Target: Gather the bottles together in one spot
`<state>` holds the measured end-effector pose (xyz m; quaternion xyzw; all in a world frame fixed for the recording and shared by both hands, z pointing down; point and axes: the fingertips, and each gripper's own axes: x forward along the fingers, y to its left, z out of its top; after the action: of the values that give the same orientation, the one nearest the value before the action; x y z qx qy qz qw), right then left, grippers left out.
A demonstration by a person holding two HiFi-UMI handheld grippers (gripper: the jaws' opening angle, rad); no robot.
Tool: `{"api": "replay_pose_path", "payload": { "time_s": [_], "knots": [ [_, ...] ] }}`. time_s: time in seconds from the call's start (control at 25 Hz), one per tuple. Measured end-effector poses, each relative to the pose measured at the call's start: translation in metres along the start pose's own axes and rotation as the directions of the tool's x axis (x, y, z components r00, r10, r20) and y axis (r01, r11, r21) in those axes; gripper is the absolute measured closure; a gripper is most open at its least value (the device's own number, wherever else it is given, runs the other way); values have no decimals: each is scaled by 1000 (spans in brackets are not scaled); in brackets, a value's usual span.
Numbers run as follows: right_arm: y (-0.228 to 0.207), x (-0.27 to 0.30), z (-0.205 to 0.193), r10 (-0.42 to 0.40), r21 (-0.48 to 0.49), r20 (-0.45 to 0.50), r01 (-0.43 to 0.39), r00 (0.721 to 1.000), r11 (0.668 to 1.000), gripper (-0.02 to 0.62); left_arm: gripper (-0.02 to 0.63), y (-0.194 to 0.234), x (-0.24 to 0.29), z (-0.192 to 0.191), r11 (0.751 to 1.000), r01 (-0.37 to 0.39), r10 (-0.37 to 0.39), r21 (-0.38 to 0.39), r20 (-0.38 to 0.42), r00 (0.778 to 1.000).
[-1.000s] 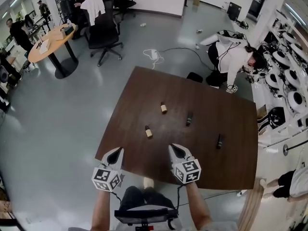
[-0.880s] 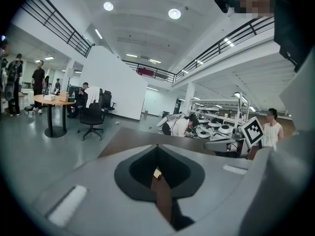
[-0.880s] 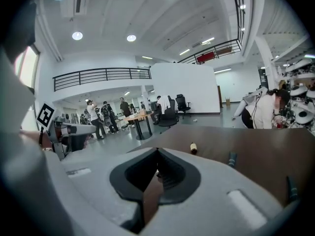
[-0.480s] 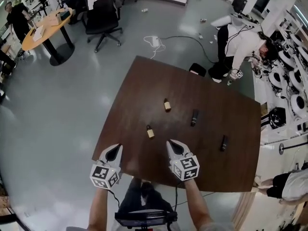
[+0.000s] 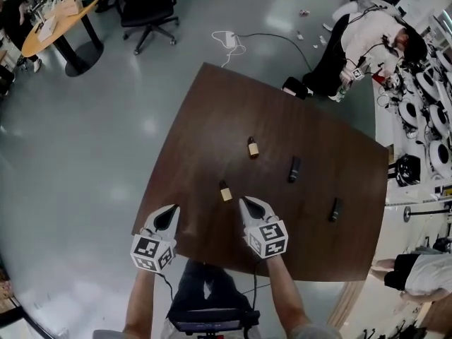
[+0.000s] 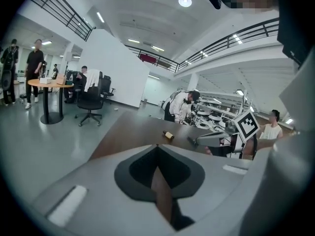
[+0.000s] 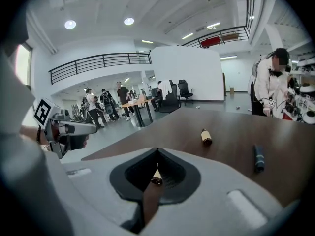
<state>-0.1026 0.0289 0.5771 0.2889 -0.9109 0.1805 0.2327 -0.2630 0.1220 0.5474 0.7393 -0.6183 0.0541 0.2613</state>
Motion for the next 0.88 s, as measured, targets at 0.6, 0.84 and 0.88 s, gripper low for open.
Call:
{"api": "replay_pose_path", "payload": {
  "time_s": [0.6,0.84,0.88],
  "knots": [
    [-7,58,-26,41,-14,-139,-44,989,999,522,604,11,26,-9,999,39,-40,-17,-32,999],
    [-4,79,-38,70,-7,-214,-73,974,997,480,604,13,27,-16,998,36,-38,-44,-46,998],
    [-3,83,-41,73,-7,-225,-76,972,997,462,604,15,27,-17,998,35,-37,-47,-47,998]
  ]
}}
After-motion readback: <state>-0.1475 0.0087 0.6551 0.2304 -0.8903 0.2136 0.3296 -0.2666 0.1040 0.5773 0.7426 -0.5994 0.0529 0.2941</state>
